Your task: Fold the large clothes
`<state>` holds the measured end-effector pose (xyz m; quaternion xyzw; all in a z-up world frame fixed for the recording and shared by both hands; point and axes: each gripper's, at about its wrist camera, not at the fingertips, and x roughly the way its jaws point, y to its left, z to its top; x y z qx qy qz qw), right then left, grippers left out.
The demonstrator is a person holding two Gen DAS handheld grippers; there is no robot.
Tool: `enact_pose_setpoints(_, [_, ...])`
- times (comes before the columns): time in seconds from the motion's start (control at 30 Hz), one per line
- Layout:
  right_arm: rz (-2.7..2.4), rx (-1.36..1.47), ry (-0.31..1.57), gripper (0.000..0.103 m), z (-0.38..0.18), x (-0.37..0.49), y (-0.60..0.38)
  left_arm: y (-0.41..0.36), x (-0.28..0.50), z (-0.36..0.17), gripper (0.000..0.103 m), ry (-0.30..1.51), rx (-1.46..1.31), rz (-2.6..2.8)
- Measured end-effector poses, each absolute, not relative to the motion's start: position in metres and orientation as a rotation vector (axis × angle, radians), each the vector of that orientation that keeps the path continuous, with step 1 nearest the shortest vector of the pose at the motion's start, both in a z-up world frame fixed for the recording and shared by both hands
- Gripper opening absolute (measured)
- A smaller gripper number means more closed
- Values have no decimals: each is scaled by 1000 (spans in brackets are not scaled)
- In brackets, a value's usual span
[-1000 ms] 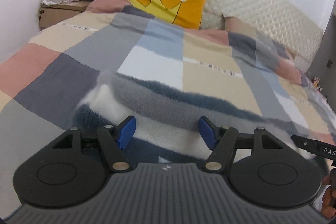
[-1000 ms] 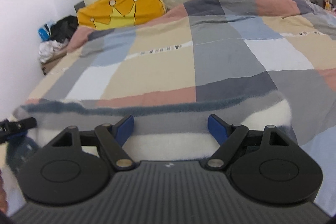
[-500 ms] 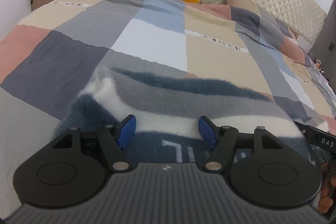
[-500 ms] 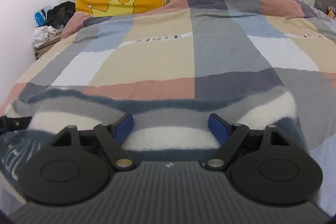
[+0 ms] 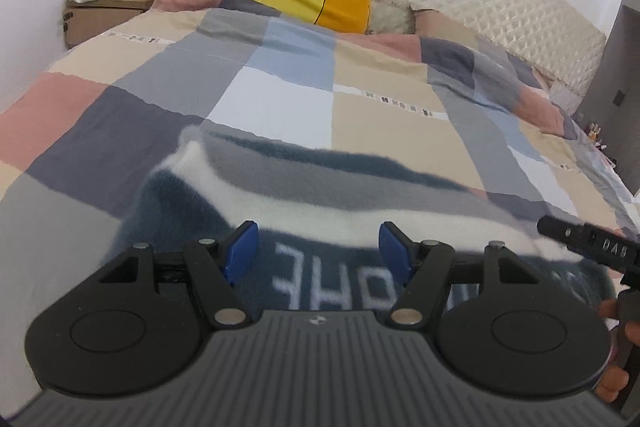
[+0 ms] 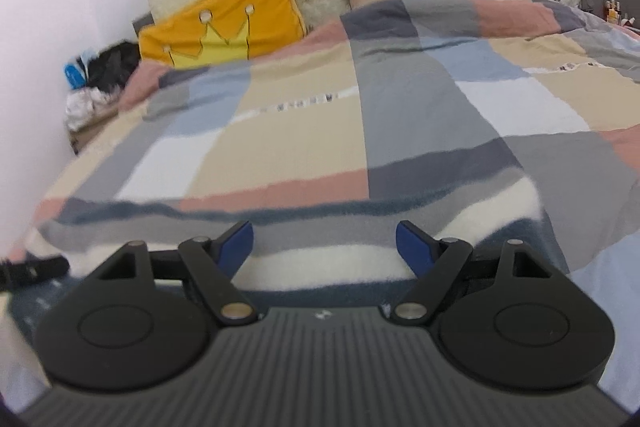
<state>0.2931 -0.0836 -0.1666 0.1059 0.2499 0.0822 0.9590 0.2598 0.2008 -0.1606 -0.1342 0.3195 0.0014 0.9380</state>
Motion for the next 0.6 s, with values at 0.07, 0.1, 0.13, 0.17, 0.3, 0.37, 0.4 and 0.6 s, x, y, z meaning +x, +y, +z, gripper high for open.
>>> enact_pose_setpoints(0.07, [172, 212, 490, 80, -162, 284, -84, 200, 248, -158, 72, 657, -284, 26])
enact_pose_setpoints(0.1, [163, 213, 486, 80, -160, 279, -84, 200, 241, -156, 72, 661, -302, 33])
enact_pose_setpoints(0.13, [154, 222, 478, 80, -158, 272, -85, 201, 235, -155, 72, 660, -319, 36])
enact_pose_setpoints(0.17, [157, 233, 472, 80, -156, 266, -87, 201, 228, -154, 72, 656, -328, 46])
enact_pose_setpoints(0.3, [169, 265, 457, 80, -149, 244, -90, 201, 202, -148, 76, 648, -402, 60])
enact_pose_setpoints(0.37, [198, 309, 469, 80, -148, 235, -91, 201, 188, -148, 83, 643, -472, 45])
enact_pose_setpoints(0.4, [207, 331, 477, 80, -148, 231, -91, 200, 181, -150, 85, 643, -504, 53])
enact_pose_setpoints(0.6, [325, 536, 565, 81, -163, 209, -93, 207, 157, -180, 86, 723, -740, 45])
